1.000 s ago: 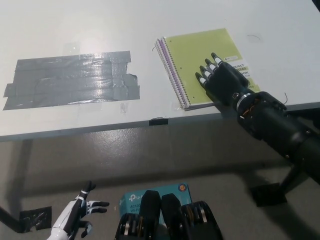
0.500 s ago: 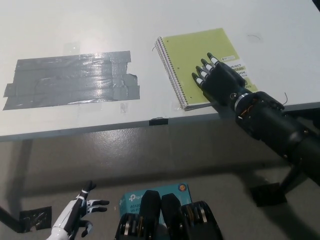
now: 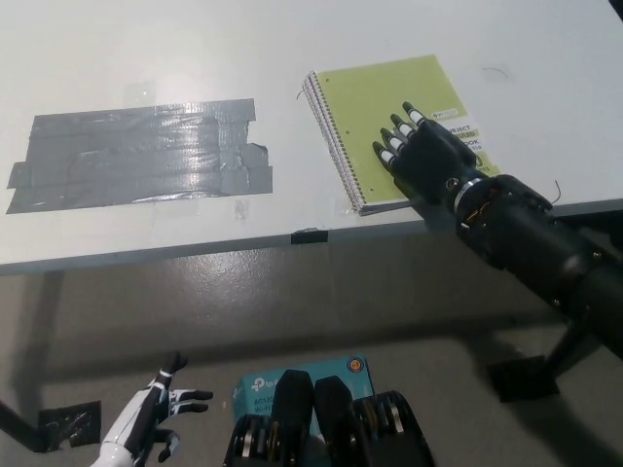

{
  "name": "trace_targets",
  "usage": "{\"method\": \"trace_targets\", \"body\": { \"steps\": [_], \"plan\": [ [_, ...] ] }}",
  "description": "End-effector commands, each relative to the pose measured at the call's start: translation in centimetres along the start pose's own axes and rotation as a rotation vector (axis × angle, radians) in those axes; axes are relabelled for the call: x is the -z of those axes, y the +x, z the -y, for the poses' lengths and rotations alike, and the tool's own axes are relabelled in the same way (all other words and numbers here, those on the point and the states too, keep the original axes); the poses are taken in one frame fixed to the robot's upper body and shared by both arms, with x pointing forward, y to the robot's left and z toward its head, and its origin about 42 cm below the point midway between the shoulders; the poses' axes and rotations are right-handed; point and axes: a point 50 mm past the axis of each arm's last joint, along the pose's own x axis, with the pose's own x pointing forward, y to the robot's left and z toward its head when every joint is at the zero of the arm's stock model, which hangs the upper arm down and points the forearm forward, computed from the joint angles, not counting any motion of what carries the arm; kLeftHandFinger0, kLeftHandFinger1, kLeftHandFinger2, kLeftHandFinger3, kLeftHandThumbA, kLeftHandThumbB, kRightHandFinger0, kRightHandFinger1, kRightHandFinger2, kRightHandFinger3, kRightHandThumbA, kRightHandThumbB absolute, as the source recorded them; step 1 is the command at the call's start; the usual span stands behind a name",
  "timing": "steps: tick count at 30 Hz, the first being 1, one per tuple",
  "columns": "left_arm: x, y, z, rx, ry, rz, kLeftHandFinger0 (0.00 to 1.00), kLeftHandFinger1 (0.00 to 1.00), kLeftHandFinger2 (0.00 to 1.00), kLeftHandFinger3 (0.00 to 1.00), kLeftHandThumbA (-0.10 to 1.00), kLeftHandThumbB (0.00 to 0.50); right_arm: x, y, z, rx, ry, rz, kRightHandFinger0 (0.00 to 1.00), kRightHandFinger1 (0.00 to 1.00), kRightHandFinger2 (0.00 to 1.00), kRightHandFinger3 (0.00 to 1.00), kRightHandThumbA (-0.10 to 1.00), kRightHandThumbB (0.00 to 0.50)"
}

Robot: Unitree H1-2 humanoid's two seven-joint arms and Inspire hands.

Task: The robot uses its right hand to align two notebooks stacked together until they are fully overlapped

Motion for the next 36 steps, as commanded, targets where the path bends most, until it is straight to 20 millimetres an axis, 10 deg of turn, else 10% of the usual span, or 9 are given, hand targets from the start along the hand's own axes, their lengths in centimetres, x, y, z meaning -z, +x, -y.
{"method": "trace_targets", "body": {
  "steps": [1,23,28,36],
  "plan": [
    [-0.6,-0.5,-0.5,0.01,0.023,0.026,0.68,0.68,0.64,1.0,1.0,0.5,5.1,0.4,4.4,0.075,-0.054,-0.079,1.0,1.0,1.0,1.0,1.0,0.094],
    [2.4,-2.9,-0.6,0.004,0.002,-0.042,0.72,0.69,0.66,1.0,1.0,0.5,14.8,-1.0,14.5,0.357,-0.047,-0.213,1.0,1.0,1.0,1.0,1.0,0.088],
    [2.6,-3.2,-0.8,0.006,0.012,-0.047,0.73,0.7,0.67,1.0,1.0,0.5,17.5,-6.1,16.7,0.534,0.049,-0.273,1.0,1.0,1.0,1.0,0.91,0.114],
    [3.2,-3.7,-0.9,0.014,0.022,-0.052,0.8,0.72,0.69,1.0,1.0,0.5,17.2,-26.1,15.3,0.74,0.402,-0.506,1.0,1.0,1.0,1.0,0.96,0.099]
  ]
}}
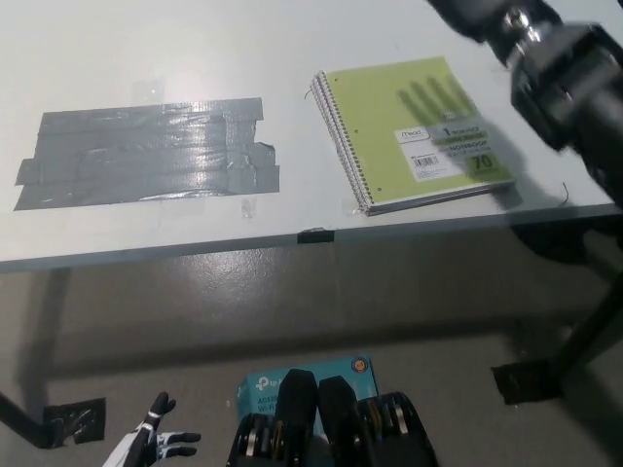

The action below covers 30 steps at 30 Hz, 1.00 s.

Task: The robot uses its right hand to align two notebooks stacked together until they are fully overlapped

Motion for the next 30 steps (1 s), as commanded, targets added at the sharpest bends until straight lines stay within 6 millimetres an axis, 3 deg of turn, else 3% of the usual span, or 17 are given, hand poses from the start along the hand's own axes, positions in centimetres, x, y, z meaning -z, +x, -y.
{"method": "trace_targets", "body": {
  "steps": [1,2,4,5,6,7,10,11,14,15,17,18,22,24,26,28,30],
  "plan": [
    [-0.1,-1.1,-1.2,0.023,0.041,0.036,0.81,0.72,0.69,1.0,1.0,0.5,7.9,-13.7,12.7,0.243,0.206,-0.331,1.0,1.0,1.0,1.0,0.95,0.098],
    [-0.1,-1.0,-1.3,0.024,0.029,0.026,0.82,0.72,0.67,1.0,1.0,0.5,7.8,-18.9,11.9,0.251,0.205,-0.416,1.0,1.0,1.0,1.0,0.98,0.085],
    [0.0,-1.1,-1.6,0.022,0.042,0.015,0.81,0.72,0.68,1.0,1.0,0.399,7.2,-23.2,10.0,0.221,0.241,-0.485,1.0,1.0,1.0,1.0,0.95,0.092],
    [0.0,-1.1,-1.7,0.025,0.043,0.014,0.79,0.73,0.74,1.0,1.0,0.352,6.9,-25.0,8.7,0.19,0.264,-0.515,1.0,1.0,1.0,1.0,0.86,0.099],
    [0.1,-1.0,-1.8,0.028,0.039,0.011,0.76,0.73,0.77,1.0,1.0,0.35,6.4,-28.0,6.6,0.141,0.307,-0.565,1.0,1.0,1.0,1.0,0.71,0.109],
    [0.2,-1.2,-1.8,0.028,0.031,0.004,0.77,0.76,0.81,1.0,1.0,0.353,5.8,-30.2,4.8,0.08,0.34,-0.601,1.0,1.0,1.0,1.0,0.7,0.095],
    [0.3,-1.2,-2.1,0.029,0.026,0.0,0.76,0.79,0.86,1.0,1.0,0.377,4.7,-33.5,1.9,-0.036,0.38,-0.659,1.0,1.0,1.0,1.0,0.69,0.115],
    [0.5,-1.2,-2.2,0.024,0.028,0.0,0.73,0.81,0.88,1.0,1.0,0.377,3.4,-35.6,-0.2,-0.094,0.456,-0.703,1.0,1.0,1.0,1.0,0.6,0.148],
    [0.5,-1.1,-2.4,0.022,0.024,-0.007,0.74,0.82,0.9,1.0,1.0,0.325,1.7,-37.7,-2.5,-0.151,0.564,-0.737,1.0,1.0,1.0,1.0,0.63,0.173],
    [0.4,-1.1,-2.5,0.015,0.021,-0.009,0.74,0.83,0.92,1.0,1.0,0.271,0.5,-38.5,-3.9,-0.178,0.699,-0.791,1.0,1.0,1.0,1.0,0.54,0.176],
    [0.4,-1.0,-2.6,0.009,0.016,-0.014,0.74,0.84,0.93,1.0,1.0,0.261,0.0,-38.8,-4.4,-0.178,0.776,-0.813,1.0,1.0,1.0,1.0,0.52,0.179],
    [0.4,-1.1,-2.6,0.003,0.002,-0.016,0.75,0.85,0.96,1.0,1.0,0.199,-2.0,-40.5,-6.9,-0.222,0.917,-0.862,1.0,1.0,1.0,1.0,0.5,0.177],
    [0.3,-1.0,-2.1,-0.002,-0.035,-0.024,0.77,0.87,1.0,1.0,1.0,0.159,-5.5,-43.1,-11.2,-0.287,1.046,-0.961,1.0,1.0,1.0,1.0,0.44,0.167],
    [0.4,-1.2,-2.2,-0.01,-0.031,-0.036,0.79,0.89,1.0,1.0,0.93,0.105,-7.8,-44.8,-13.3,-0.412,1.069,-0.961,1.0,1.0,1.0,1.0,0.43,0.139],
    [0.7,-1.4,-2.3,-0.015,-0.02,-0.05,0.77,0.89,1.0,1.0,0.82,0.05,-8.9,-46.3,-14.6,-0.496,1.103,-0.959,1.0,1.0,1.0,1.0,0.35,0.154],
    [0.9,-1.5,-2.5,-0.025,-0.002,-0.058,0.79,0.88,1.0,1.0,0.74,0.03,-9.3,-46.8,-15.5,-0.585,1.189,-0.989,1.0,1.0,1.0,1.0,0.26,0.166],
    [0.9,-1.5,-2.8,-0.035,0.003,-0.061,0.79,0.87,1.0,1.0,0.69,0.025,-9.3,-46.6,-16.1,-0.62,1.217,-0.973,1.0,1.0,1.0,1.0,0.26,0.174]
  ]
}}
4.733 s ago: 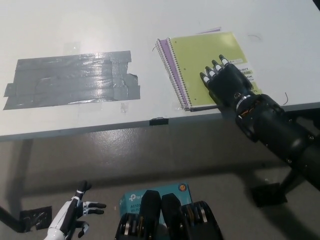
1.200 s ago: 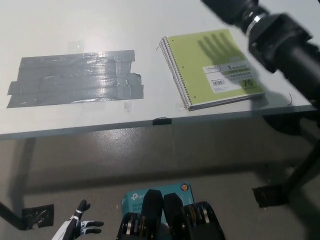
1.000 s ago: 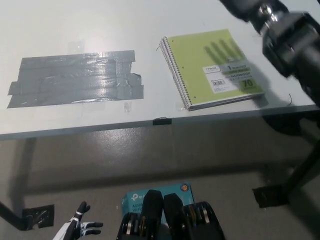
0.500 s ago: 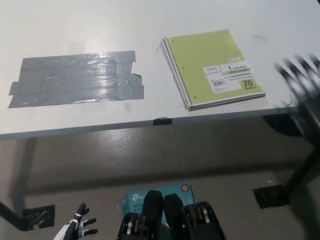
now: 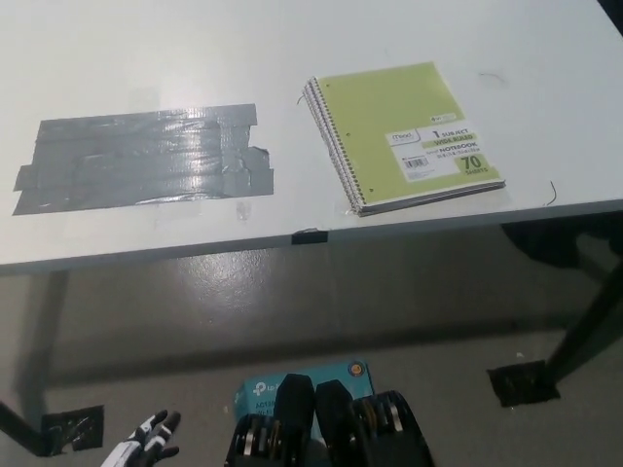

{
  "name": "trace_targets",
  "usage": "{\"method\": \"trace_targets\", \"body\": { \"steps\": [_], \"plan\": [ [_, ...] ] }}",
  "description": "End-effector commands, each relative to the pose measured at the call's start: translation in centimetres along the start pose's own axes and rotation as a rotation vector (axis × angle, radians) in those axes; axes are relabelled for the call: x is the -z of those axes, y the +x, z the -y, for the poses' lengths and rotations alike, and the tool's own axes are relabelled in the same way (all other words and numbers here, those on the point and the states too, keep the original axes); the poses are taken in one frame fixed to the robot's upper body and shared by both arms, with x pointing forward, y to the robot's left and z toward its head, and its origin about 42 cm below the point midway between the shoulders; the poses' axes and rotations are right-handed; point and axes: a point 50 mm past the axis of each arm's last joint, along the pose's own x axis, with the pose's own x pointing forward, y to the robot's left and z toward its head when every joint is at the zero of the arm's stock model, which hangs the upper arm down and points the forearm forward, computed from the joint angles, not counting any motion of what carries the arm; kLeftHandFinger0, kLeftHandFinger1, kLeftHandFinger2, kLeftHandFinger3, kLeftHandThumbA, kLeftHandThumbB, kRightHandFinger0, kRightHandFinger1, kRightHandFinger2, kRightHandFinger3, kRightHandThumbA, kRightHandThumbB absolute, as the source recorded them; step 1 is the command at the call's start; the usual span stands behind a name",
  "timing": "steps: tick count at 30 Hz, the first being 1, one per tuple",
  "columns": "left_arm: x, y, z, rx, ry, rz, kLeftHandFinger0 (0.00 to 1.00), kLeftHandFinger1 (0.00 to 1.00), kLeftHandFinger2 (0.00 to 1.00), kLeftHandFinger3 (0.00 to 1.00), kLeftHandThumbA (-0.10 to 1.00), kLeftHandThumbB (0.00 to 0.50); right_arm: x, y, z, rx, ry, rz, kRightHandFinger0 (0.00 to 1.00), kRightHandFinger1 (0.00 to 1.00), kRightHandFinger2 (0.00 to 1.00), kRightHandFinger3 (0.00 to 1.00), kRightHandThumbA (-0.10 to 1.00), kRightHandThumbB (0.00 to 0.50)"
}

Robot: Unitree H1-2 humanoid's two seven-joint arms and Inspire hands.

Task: The robot uses its right hand to align two notebooks stacked together until they are fully overlapped

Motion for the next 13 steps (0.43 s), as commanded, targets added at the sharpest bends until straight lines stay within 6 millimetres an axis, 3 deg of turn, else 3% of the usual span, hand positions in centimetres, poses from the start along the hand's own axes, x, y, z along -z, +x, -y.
{"method": "trace_targets", "body": {
  "steps": [1,4,7,10,11,13],
  "plan": [
    [-0.7,-0.9,-2.5,-0.03,0.018,-0.003,0.75,0.84,1.0,1.0,0.67,0.039,2.5,0.6,-0.9,-0.095,0.366,-0.059,1.0,1.0,1.0,1.0,0.25,0.196],
    [-1.0,-0.8,-2.8,-0.037,0.013,-0.004,0.75,0.85,1.0,1.0,0.65,0.037,1.9,1.3,-0.8,-0.121,0.354,-0.025,1.0,1.0,1.0,1.0,0.3,0.189],
    [-1.2,-0.7,-3.3,-0.048,0.011,-0.017,0.78,0.88,1.0,1.0,0.62,0.013,1.4,1.7,-0.7,-0.147,0.341,-0.009,1.0,1.0,1.0,1.0,0.29,0.184],
    [-1.0,-0.6,-3.5,-0.049,0.011,-0.034,0.8,0.89,1.0,1.0,0.6,0.021,1.5,2.0,-0.5,-0.209,0.371,-0.009,1.0,1.0,1.0,1.0,0.25,0.16],
    [-1.0,-0.5,-3.5,-0.047,0.009,-0.039,0.81,0.9,1.0,1.0,0.59,0.019,1.7,2.1,-0.4,-0.222,0.379,0.002,0.91,1.0,1.0,1.0,0.2,0.156],
    [-0.9,-0.5,-3.5,-0.047,0.007,-0.04,0.82,0.9,1.0,1.0,0.59,0.019,1.6,2.2,-0.4,-0.224,0.38,0.005,0.89,1.0,1.0,1.0,0.19,0.153]
  ]
}}
